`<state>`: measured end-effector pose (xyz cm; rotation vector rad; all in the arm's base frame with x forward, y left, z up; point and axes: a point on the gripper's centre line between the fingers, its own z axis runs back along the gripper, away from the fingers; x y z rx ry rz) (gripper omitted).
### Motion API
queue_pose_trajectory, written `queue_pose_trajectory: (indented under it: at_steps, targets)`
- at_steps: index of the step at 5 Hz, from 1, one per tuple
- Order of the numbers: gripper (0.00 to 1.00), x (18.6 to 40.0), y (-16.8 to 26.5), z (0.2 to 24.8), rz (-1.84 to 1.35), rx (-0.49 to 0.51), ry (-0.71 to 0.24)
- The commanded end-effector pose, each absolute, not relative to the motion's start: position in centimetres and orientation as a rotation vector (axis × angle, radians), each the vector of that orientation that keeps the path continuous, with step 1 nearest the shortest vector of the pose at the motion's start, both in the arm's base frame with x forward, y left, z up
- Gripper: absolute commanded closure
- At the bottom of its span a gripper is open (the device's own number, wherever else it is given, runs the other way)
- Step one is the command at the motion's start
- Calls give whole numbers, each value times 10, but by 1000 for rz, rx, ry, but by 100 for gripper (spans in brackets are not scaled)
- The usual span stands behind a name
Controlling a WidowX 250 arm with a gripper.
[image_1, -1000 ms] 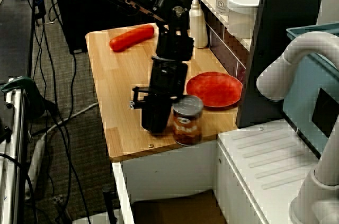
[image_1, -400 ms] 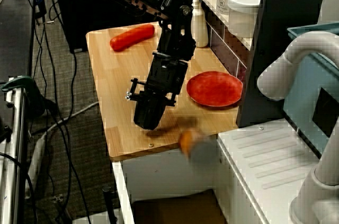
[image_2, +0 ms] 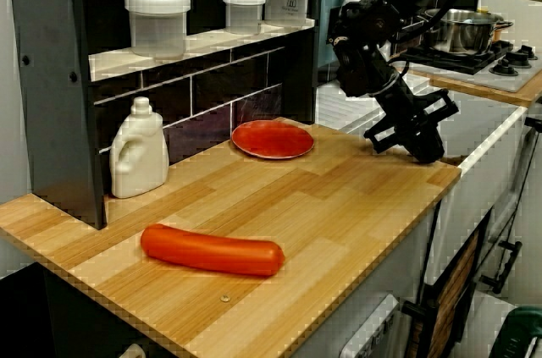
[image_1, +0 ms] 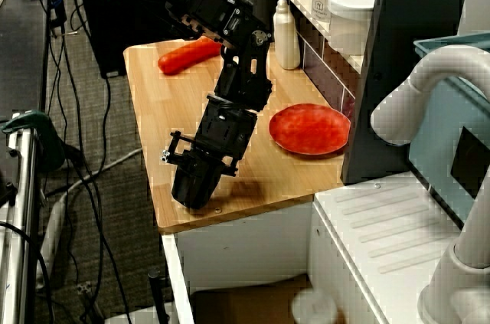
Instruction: Push into sink
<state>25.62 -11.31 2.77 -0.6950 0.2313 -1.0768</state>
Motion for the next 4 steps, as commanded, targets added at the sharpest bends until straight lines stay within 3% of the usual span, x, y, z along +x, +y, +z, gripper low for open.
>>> queue_pose_trajectory:
  at_steps: [1, 3, 4]
  targets:
    - [100, 250, -117, 57, -1088, -669, 160]
    - [100, 251, -125, 83, -1082, -709, 163]
    - [100, 259, -133, 95, -1017, -671, 126]
